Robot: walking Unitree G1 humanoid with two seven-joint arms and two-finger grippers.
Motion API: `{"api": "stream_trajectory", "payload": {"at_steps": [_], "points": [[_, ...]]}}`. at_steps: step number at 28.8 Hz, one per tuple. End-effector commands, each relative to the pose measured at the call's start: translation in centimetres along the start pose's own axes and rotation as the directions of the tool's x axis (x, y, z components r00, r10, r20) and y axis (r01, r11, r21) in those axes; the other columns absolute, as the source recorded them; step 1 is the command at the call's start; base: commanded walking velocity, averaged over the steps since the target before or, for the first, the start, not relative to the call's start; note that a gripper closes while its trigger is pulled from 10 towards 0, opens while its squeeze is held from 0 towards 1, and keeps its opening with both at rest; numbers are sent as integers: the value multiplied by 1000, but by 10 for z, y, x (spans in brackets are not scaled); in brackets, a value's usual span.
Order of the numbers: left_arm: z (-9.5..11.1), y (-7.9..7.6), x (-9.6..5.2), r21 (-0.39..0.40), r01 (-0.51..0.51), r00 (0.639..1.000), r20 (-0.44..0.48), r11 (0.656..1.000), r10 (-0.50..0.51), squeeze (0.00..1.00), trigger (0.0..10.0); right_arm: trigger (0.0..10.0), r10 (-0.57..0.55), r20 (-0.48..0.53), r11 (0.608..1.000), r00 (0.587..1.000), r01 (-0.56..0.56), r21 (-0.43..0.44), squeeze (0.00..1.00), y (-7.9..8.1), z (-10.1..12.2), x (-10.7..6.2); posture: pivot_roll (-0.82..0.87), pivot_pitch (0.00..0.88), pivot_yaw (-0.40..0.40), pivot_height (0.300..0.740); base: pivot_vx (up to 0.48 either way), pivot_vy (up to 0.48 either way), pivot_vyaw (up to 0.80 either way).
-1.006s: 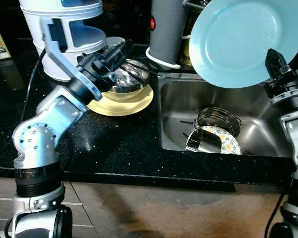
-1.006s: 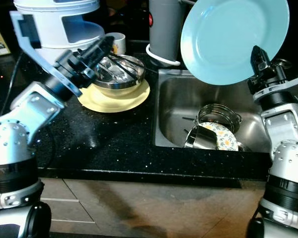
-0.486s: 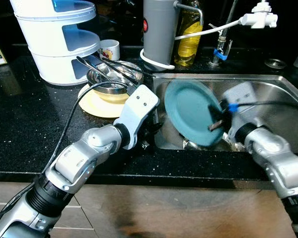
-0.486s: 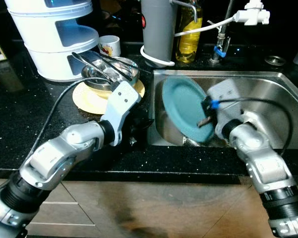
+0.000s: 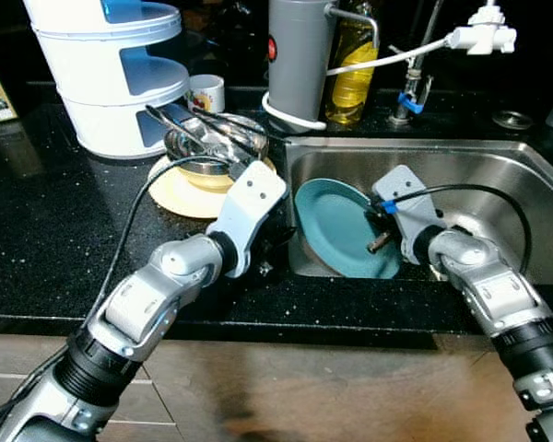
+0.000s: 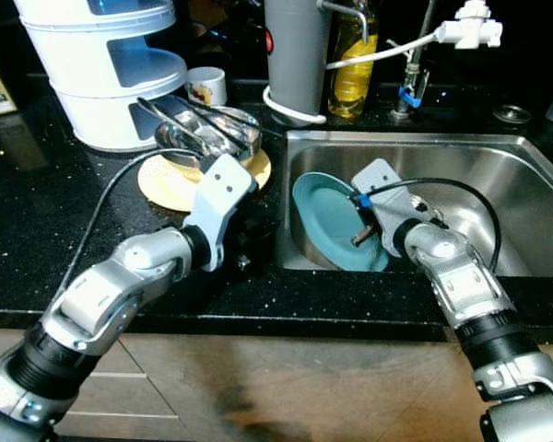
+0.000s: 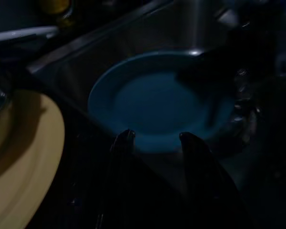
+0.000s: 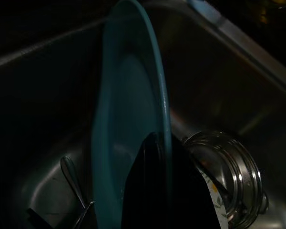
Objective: Kitchen organization
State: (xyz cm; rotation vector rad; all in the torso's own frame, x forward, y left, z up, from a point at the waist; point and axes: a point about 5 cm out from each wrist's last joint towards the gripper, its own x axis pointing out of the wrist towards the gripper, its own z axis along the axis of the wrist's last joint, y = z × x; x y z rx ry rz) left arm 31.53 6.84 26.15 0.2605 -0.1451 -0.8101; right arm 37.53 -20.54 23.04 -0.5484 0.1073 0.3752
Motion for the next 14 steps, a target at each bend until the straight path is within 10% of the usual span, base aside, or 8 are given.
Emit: {"api": "stream_trajectory", "payload": {"at_steps": [1, 9, 11, 14], "points": [[8, 0, 3, -27, 31, 999, 40, 999, -30, 0, 10000, 10000, -7, -45, 1000, 999, 7, -7, 0, -1, -7, 5, -23, 130, -16, 740, 0, 0, 0], [15, 2, 8, -35, 42, 997, 72, 999, -40, 0, 10000, 10000, -7, -82, 1000, 997, 8, 12, 20, -3, -12, 12, -25, 131, -17, 740, 0, 0, 0], [14, 2, 8, -12, 51, 997, 64, 999, -50, 0, 10000, 10000, -10, -106, 1000, 994, 10, 2, 984, -7, -16, 13, -26, 133, -17, 740, 0, 0, 0], [13, 3, 9, -10, 48, 997, 63, 999, -47, 0, 10000, 10000, -17, -111, 1000, 994, 18, 0, 1000, -10, -17, 13, -28, 135, -18, 740, 0, 0, 0]]}}
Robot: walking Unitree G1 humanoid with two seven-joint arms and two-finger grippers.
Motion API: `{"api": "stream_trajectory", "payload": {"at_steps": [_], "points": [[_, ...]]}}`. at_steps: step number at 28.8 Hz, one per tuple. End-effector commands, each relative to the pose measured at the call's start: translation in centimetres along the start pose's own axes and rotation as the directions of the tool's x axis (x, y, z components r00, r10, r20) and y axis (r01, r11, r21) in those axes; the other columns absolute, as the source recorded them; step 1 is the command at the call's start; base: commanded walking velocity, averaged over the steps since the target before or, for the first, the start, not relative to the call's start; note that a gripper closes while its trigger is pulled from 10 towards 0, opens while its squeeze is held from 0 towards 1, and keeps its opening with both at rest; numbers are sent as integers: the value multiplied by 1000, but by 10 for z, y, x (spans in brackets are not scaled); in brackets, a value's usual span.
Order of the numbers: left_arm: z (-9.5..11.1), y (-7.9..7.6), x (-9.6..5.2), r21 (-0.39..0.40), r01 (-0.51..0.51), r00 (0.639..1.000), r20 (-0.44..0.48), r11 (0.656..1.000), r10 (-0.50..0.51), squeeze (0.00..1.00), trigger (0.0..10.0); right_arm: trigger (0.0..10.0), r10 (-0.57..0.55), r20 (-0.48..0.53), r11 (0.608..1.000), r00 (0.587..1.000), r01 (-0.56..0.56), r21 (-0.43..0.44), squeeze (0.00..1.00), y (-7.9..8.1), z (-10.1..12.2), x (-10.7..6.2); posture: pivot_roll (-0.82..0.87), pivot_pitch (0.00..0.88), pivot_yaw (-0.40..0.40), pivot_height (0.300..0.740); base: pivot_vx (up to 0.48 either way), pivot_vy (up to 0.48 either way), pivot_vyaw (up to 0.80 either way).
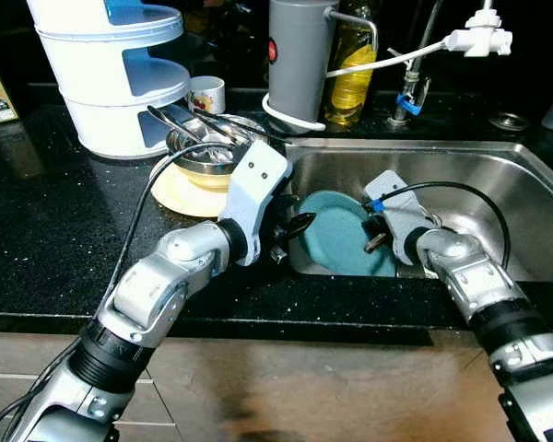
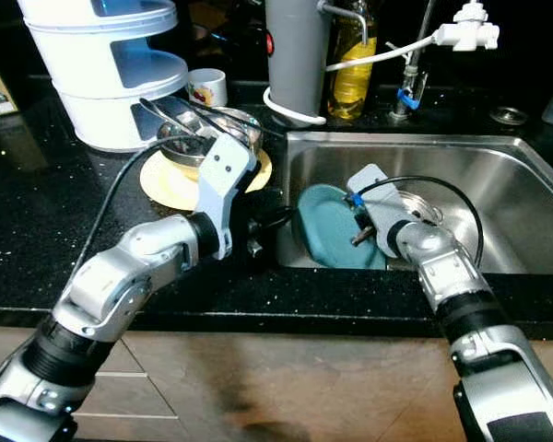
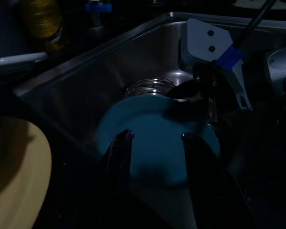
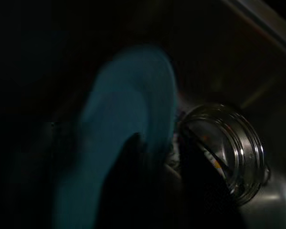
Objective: Kitchen organization
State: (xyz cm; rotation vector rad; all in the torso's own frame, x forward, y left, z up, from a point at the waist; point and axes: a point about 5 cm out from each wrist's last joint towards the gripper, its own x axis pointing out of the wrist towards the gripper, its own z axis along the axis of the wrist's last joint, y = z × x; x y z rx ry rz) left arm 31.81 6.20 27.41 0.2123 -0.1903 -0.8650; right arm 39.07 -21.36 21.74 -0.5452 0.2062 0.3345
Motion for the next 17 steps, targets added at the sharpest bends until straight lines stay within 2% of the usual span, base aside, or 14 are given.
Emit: {"api": "stream_trajectory", "payload": {"at_steps": [1, 3, 4, 5, 6, 7, 8, 9, 11, 12, 14, 16, 17], "points": [[1, 2, 2, 14, 3, 1000, -2, 1000, -3, 0, 10000, 10000, -12, -10, 1000, 1000, 12, -21, 1000, -5, -2, 0, -28, 136, -18, 740, 0, 0, 0], [1, 2, 2, 14, 0, 1000, -2, 1000, 0, 0, 10000, 10000, -23, -7, 999, 1000, 23, -28, 1000, -6, -1, 0, -28, 137, -18, 740, 0, 0, 0], [2, 4, 1, 12, -8, 1000, 0, 1000, 8, 0, 10000, 10000, -49, 24, 999, 999, 49, -3, 0, -10, 2, 0, -30, 139, -15, 740, 0, 0, 0], [3, 6, -1, 11, -17, 1000, 1, 1000, 17, 0, 10000, 10000, -82, 73, 996, 994, 79, 42, 0, -14, 8, -2, -30, 140, -15, 740, 0, 0, 0], [3, 6, -1, 11, -17, 1000, 1, 1000, 17, 0, 10000, 10000, -82, 73, 996, 994, 79, 42, 0, -14, 8, -2, -30, 140, -15, 740, 0, 0, 0], [3, 8, -3, 8, -29, 1000, 1, 1000, 29, 0, 10000, 10000, -113, 136, 990, 984, 100, 96, 0, -17, 16, -3, -30, 140, -15, 740, 0, 0, 0], [5, 14, -8, -4, -57, 998, 2, 998, 57, 0, 10000, 10000, -155, 258, 977, 954, 108, 186, 0, -20, 30, -7, -29, 142, -15, 740, 0, 0, 0], [5, 14, -8, -4, -57, 998, 2, 998, 57, 0, 10000, 10000, -155, 258, 977, 954, 108, 186, 0, -20, 30, -7, -29, 142, -15, 740, 0, 0, 0], [8, 25, -19, -34, -118, 993, 22, 992, 118, 0, 10000, 10000, -199, 445, 949, 873, 58, 311, 0, -20, 50, -15, -29, 147, -13, 740, 0, 0, 0], [8, 25, -19, -34, -118, 993, 22, 992, 118, 0, 10000, 10000, -199, 445, 949, 873, 58, 311, 0, -20, 50, -15, -29, 147, -13, 740, 0, 0, 0], [15, 37, -34, -63, -178, 981, 67, 982, 182, 0, 10000, 10000, -188, 548, 925, 815, -40, 377, 0, -7, 63, -21, -25, 149, -15, 740, 0, 0, 0], [18, 41, -40, -71, -192, 977, 84, 979, 197, 0, 10000, 10000, -185, 571, 915, 800, -71, 396, 0, -3, 67, -22, -25, 149, -15, 740, 0, 0, 0], [21, 47, -50, -70, -193, 975, 96, 979, 199, 0, 10000, 10000, -173, 597, 907, 784, -110, 407, 0, 5, 71, -23, -20, 154, -16, 740, 0, 0, 0]]}}
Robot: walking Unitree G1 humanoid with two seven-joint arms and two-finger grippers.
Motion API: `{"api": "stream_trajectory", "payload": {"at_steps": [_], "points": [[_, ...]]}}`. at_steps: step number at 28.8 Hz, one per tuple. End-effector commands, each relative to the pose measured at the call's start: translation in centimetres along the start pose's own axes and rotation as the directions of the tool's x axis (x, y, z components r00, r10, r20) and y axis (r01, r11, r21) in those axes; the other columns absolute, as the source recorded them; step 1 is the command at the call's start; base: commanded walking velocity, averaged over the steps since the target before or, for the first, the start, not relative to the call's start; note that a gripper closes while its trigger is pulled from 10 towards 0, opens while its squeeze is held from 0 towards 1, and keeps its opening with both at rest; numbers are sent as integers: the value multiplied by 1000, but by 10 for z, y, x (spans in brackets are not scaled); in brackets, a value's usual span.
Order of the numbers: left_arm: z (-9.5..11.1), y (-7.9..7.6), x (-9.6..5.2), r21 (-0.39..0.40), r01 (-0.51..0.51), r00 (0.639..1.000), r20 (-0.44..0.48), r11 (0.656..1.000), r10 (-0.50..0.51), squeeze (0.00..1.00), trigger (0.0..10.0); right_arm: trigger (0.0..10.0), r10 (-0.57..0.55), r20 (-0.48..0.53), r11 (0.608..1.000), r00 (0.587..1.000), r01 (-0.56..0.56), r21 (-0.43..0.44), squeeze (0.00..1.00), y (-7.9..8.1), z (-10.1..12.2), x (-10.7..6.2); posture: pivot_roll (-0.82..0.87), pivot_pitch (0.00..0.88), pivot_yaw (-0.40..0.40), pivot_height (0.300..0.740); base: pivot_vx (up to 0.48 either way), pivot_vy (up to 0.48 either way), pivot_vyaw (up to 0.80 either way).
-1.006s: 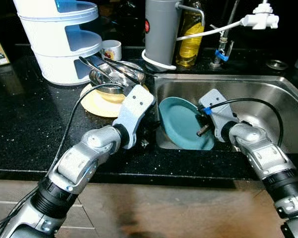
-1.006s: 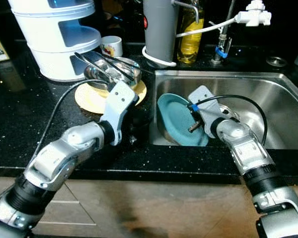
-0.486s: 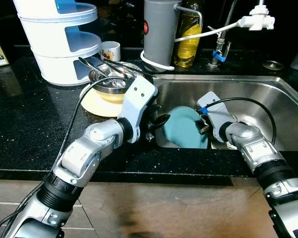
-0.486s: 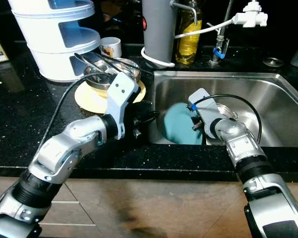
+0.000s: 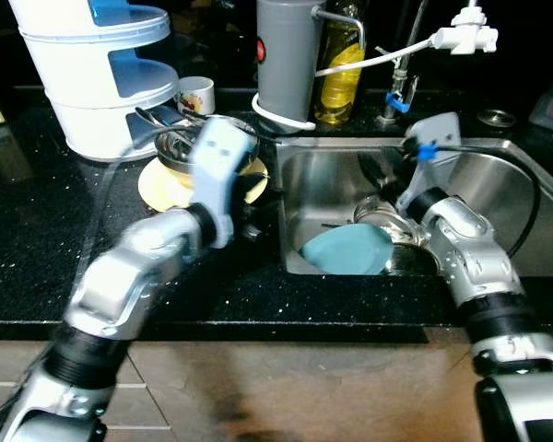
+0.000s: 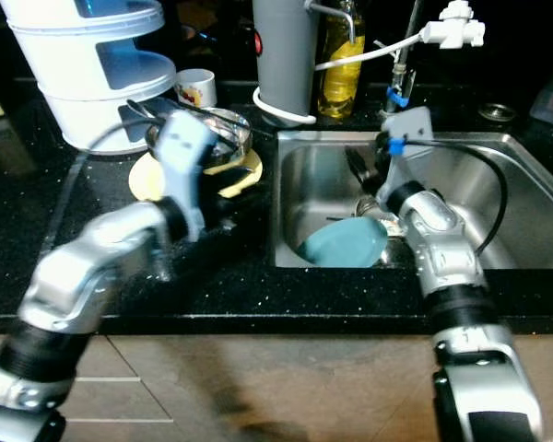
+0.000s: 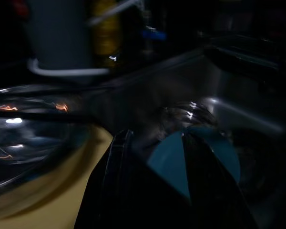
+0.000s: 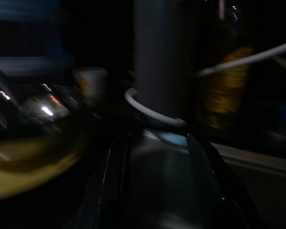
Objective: Kitchen organization
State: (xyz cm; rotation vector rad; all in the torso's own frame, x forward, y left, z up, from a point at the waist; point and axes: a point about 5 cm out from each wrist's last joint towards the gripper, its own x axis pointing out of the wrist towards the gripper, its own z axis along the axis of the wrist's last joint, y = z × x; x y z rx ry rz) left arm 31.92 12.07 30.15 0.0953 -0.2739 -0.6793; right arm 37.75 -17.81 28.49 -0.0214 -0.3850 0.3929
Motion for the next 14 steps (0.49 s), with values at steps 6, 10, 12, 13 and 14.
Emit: {"api": "stream_trajectory", "payload": {"at_steps": [6, 10, 12, 13, 14], "points": [[17, 26, -54, 14, 86, 996, -14, 996, -86, 0, 10000, 10000, 109, 68, 984, 992, -117, 131, 0, 41, 0, -1, -2, 161, -27, 740, 0, 0, 0], [15, 43, -74, 84, 5, 997, -80, 996, 2, 0, 10000, 10000, 184, 80, 974, 980, -192, 118, 475, 60, 0, 1, 1, 165, -31, 740, 0, 0, 0], [9, 56, -81, 116, -105, 986, -119, 988, 119, 0, 10000, 10000, 212, 82, 968, 974, -221, 121, 1000, 68, 0, 3, 5, 166, -36, 740, 0, 0, 0], [6, 61, -83, 120, -156, 976, -133, 981, 171, 0, 10000, 10000, 223, 83, 965, 971, -232, 121, 1000, 71, 0, 4, 5, 166, -36, 740, 0, 0, 0], [2, 67, -86, 144, -210, 962, -148, 967, 230, 0, 10000, 10000, 233, 83, 962, 969, -242, 124, 1000, 74, 0, 6, 6, 169, -37, 740, 0, 0, 0]]}}
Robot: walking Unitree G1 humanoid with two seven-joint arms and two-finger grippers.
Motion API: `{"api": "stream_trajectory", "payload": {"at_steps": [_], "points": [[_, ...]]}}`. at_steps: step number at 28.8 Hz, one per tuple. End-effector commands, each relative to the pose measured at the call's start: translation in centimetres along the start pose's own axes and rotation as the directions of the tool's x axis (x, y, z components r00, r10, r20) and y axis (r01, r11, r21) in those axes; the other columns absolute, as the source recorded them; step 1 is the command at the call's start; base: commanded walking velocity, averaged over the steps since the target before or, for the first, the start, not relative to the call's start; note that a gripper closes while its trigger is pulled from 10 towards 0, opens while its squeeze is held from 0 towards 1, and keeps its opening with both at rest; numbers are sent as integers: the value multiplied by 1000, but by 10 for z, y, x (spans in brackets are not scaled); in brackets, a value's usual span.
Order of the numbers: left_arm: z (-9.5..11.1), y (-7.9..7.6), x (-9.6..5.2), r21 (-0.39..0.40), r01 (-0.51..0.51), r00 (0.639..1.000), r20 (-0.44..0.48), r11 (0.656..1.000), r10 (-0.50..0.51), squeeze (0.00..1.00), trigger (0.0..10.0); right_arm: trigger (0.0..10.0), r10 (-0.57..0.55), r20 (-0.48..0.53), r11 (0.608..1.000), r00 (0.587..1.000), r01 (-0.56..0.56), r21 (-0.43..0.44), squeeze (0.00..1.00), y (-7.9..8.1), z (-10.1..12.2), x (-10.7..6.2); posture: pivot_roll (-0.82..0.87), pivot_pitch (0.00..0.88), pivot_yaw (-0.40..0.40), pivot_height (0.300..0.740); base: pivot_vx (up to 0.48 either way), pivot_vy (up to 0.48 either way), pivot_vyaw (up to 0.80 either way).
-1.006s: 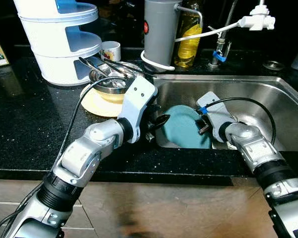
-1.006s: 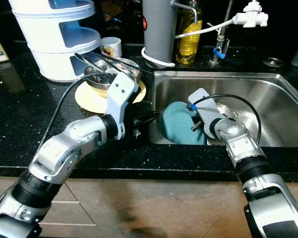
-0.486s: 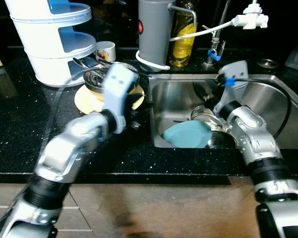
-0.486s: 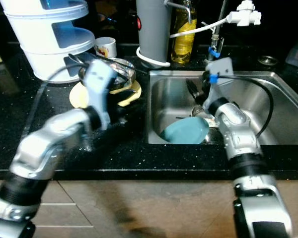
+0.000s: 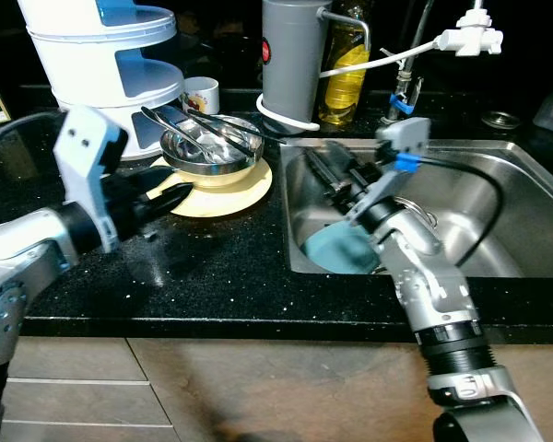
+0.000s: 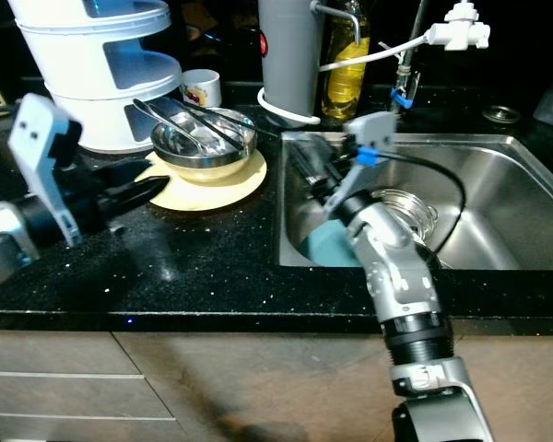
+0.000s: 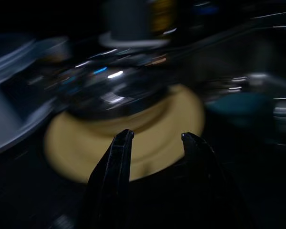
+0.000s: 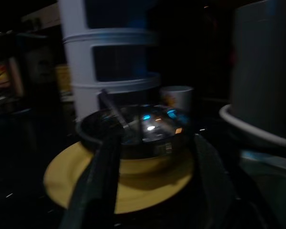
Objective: Kitchen organization
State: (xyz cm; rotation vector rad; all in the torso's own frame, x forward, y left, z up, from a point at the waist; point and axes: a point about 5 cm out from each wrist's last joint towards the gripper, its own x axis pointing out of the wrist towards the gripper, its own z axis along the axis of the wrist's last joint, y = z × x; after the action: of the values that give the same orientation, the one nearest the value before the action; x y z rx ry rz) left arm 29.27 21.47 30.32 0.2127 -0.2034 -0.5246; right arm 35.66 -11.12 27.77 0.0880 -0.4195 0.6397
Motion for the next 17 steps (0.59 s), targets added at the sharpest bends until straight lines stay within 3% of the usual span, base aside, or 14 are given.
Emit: {"api": "stream_trajectory", "payload": {"at_steps": [1, 5, 8, 9, 17], "points": [[-9, 9, -5, 25, -88, 995, -52, 996, 89, 0, 10000, 10000, 20, 0, 1000, 1000, -20, -7, 1000, 4, 2, 2, 6, 169, -37, 740, 0, 0, 0], [-27, 18, -14, 37, -202, 974, -95, 979, 205, 0, 10000, 10000, 60, -30, 998, 998, -61, -17, 1000, 16, -3, 14, 7, 177, -38, 740, 0, 0, 0], [-38, 25, -17, 51, -316, 941, -114, 947, 320, 0, 10000, 10000, 64, -79, 997, 995, -67, -33, 1000, 21, -14, 27, 8, 181, -39, 740, 0, 0, 0], [-39, 25, -18, 59, -341, 932, -112, 938, 346, 0, 10000, 10000, 64, -89, 997, 994, -67, -34, 0, 23, -16, 31, 11, 185, -41, 740, 0, 0, 0], [-38, 14, -8, 41, -321, 945, -51, 946, 323, 0, 10000, 10000, 92, -126, 996, 988, -90, 23, 0, 37, -23, 54, 18, 195, -44, 740, 0, 0, 0]]}}
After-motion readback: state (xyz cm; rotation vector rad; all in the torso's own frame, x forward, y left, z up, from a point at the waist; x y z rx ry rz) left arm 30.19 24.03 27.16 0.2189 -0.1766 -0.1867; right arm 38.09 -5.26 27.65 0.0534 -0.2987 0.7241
